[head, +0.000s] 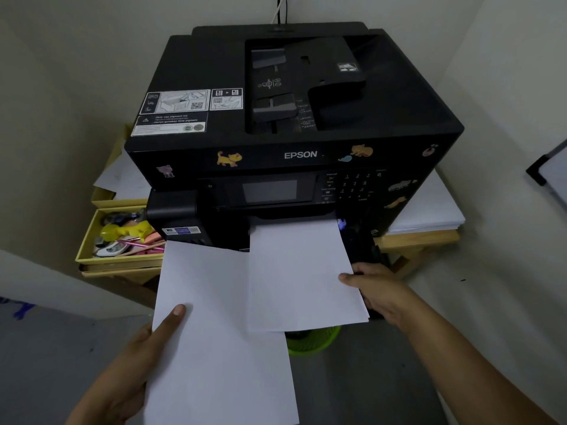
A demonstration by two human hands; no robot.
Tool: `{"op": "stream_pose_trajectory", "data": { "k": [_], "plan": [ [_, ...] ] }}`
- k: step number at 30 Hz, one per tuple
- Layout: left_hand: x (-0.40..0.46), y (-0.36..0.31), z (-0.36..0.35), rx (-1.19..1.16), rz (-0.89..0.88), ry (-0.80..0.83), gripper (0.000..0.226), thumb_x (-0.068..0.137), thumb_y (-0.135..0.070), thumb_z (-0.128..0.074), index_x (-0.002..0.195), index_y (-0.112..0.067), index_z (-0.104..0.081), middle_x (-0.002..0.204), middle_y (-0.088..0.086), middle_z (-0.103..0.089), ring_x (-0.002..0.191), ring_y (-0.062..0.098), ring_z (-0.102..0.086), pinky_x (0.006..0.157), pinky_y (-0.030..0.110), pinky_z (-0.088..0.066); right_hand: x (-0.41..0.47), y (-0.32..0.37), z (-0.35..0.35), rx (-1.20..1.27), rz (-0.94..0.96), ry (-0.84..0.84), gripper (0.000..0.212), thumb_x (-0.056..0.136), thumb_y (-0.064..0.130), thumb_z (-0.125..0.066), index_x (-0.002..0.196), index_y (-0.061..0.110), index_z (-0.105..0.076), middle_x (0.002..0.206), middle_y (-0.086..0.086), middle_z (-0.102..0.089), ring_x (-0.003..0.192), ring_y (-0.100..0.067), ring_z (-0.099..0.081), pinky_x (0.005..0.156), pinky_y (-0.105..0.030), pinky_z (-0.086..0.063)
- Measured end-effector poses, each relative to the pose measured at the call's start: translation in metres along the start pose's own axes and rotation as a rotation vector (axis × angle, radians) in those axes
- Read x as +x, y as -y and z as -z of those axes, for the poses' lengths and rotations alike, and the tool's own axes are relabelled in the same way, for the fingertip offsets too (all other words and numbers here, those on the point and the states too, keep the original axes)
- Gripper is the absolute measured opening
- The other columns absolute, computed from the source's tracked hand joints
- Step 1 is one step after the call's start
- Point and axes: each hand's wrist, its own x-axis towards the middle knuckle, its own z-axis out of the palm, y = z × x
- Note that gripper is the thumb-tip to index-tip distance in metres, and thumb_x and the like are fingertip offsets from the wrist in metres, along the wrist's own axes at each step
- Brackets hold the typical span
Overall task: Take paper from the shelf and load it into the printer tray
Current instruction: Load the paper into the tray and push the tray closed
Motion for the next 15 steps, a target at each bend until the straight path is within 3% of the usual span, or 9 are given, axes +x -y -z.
{"op": "stream_pose_trajectory", "data": {
  "k": [3, 8, 12, 15],
  "plan": [
    [-0.001, 0.001, -0.002, -0.007, -0.009, 0.000, 0.048, 0.097, -0.046, -0.064, 0.132, -0.014, -0.067, 0.116, 0.018, -0.080, 0.106, 0.042, -0.077, 0.108, 0.060, -0.052, 0.006, -0.003, -0.003, -0.014, 0.036, -0.050, 0.014, 0.104, 0.023, -0.072, 0.114, 0.014, -0.075, 0.113, -0.007, -0.081, 0.106, -0.027, -0.077, 0.099, -0.046, -0.062],
    [-0.005, 0.000, -0.004, -0.013, -0.019, 0.000, 0.063, 0.084, -0.056, -0.079, 0.132, -0.016, -0.067, 0.118, 0.016, -0.080, 0.108, 0.041, -0.077, 0.109, 0.061, -0.050, 0.012, 0.005, -0.010, 0.010, 0.065, -0.079, 0.016, 0.107, 0.020, -0.068, 0.119, 0.011, -0.072, 0.113, -0.007, -0.079, 0.104, -0.026, -0.076, 0.081, -0.034, -0.059],
    [-0.003, 0.002, -0.003, -0.008, -0.021, -0.017, 0.055, 0.091, -0.051, -0.068, 0.133, -0.016, -0.066, 0.115, 0.016, -0.081, 0.105, 0.041, -0.078, 0.106, 0.060, -0.052, 0.022, 0.013, -0.014, -0.011, 0.085, -0.108, 0.017, 0.107, 0.022, -0.066, 0.120, 0.012, -0.072, 0.117, -0.008, -0.078, 0.107, -0.027, -0.074, 0.092, -0.039, -0.061],
    [-0.003, 0.004, -0.004, -0.004, -0.034, -0.022, 0.046, 0.096, -0.047, -0.065, 0.130, -0.016, -0.068, 0.113, 0.015, -0.082, 0.100, 0.039, -0.079, 0.102, 0.056, -0.055, 0.025, 0.022, -0.016, -0.043, 0.104, -0.141, 0.019, 0.108, 0.020, -0.065, 0.123, 0.010, -0.070, 0.116, -0.007, -0.075, 0.098, -0.020, -0.071, 0.073, -0.029, -0.054]
  ]
}}
